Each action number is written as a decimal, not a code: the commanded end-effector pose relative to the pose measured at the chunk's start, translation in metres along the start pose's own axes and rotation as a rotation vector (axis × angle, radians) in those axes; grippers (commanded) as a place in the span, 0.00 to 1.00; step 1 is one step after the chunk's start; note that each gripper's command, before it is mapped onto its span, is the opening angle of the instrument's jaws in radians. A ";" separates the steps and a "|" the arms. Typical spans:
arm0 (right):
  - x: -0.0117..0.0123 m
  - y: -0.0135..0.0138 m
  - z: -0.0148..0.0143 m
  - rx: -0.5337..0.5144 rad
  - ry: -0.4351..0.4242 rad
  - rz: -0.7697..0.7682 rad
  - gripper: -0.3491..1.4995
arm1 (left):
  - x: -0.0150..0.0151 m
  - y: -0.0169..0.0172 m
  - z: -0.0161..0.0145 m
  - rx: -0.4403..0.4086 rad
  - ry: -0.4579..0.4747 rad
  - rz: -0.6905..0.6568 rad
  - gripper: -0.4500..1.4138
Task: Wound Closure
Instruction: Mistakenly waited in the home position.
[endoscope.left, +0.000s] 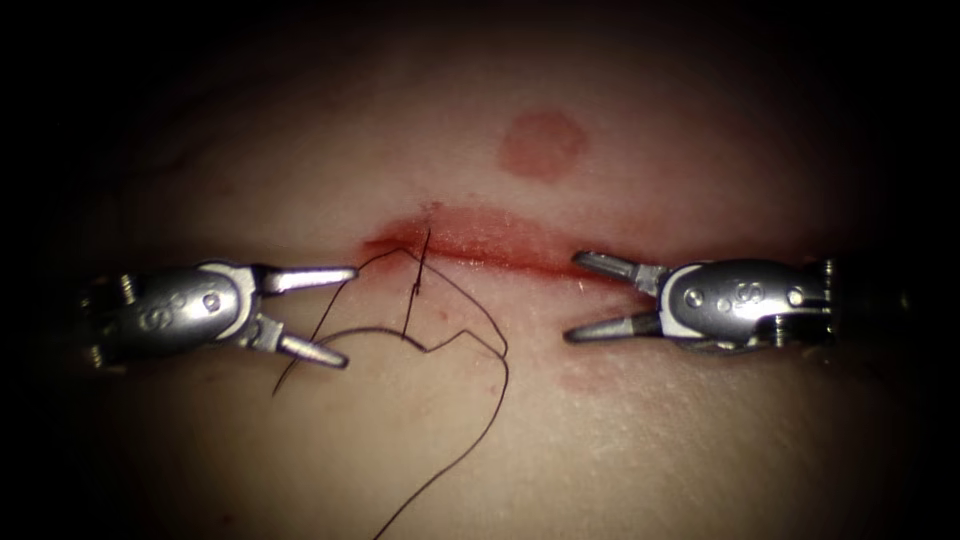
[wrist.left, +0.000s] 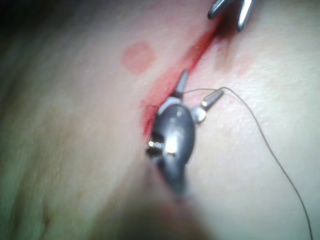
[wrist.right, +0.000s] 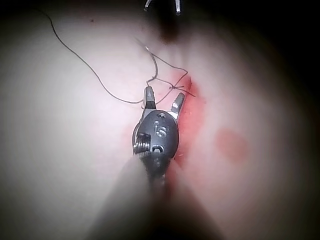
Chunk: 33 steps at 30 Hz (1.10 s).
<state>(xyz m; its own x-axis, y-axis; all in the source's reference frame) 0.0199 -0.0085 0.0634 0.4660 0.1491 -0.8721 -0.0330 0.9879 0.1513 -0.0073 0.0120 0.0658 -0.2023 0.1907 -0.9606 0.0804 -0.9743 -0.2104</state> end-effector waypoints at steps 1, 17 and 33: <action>-0.0003 -0.0004 0.0008 0.002 0.002 0.001 0.91 | -0.0006 0.0000 0.0006 -0.002 0.001 -0.001 0.57; -0.0003 -0.0004 0.0008 0.002 0.002 0.001 0.91 | -0.0006 0.0000 0.0006 -0.002 0.001 -0.001 0.57; -0.0003 -0.0004 0.0008 0.002 0.002 0.001 0.91 | -0.0006 0.0000 0.0006 -0.002 0.001 -0.001 0.57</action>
<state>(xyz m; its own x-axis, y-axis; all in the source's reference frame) 0.0199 -0.0085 0.0634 0.4661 0.1493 -0.8721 -0.0331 0.9879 0.1514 -0.0073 0.0120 0.0658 -0.2024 0.1907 -0.9606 0.0802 -0.9743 -0.2104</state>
